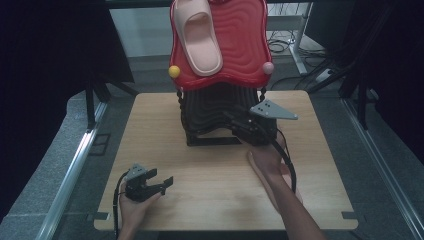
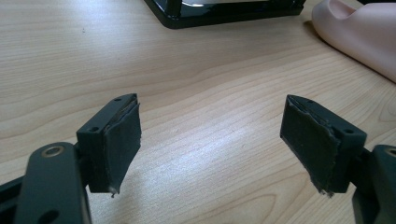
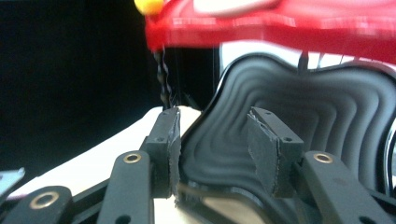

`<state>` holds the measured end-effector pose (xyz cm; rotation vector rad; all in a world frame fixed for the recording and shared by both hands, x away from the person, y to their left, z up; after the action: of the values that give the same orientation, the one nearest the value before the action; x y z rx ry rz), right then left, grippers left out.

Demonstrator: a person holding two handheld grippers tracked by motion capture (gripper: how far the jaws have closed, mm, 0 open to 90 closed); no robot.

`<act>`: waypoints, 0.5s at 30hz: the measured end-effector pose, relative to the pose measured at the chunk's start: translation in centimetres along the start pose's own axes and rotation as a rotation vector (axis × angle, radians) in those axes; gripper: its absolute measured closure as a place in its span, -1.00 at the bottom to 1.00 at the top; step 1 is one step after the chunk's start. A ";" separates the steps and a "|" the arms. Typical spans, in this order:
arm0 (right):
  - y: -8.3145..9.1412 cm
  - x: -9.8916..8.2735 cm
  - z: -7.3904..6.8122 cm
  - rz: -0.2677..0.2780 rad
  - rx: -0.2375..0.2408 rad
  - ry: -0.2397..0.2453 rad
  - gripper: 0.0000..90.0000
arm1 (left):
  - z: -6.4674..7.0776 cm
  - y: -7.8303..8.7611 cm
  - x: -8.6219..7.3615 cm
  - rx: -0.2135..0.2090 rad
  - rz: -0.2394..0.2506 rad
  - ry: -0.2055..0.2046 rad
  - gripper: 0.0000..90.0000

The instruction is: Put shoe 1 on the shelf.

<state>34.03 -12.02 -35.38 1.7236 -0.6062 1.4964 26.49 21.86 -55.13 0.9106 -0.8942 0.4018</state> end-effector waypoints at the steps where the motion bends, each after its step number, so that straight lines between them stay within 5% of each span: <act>1: 0.2 -0.5 0.1 -0.002 0.002 0.002 0.20 | 0.0 0.0 0.0 -0.001 0.001 0.001 -0.54; 15: 2.6 -6.2 1.8 -0.095 0.009 0.028 0.19 | 0.1 0.0 0.0 0.003 0.000 0.003 -0.55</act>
<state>31.90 -15.79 -40.88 1.7118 -0.4964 1.4563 26.46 21.78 -55.12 0.9124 -0.8907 0.4042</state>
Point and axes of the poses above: each handheld gripper's, and its own axes: y roughly backward along the jaws, x roughly out of its top, z roughly to its right, the point moved 1 cm from there along -y, roughly forward along the jaws, and after that the axes turned 4 degrees about -x, right-handed, at the moved point
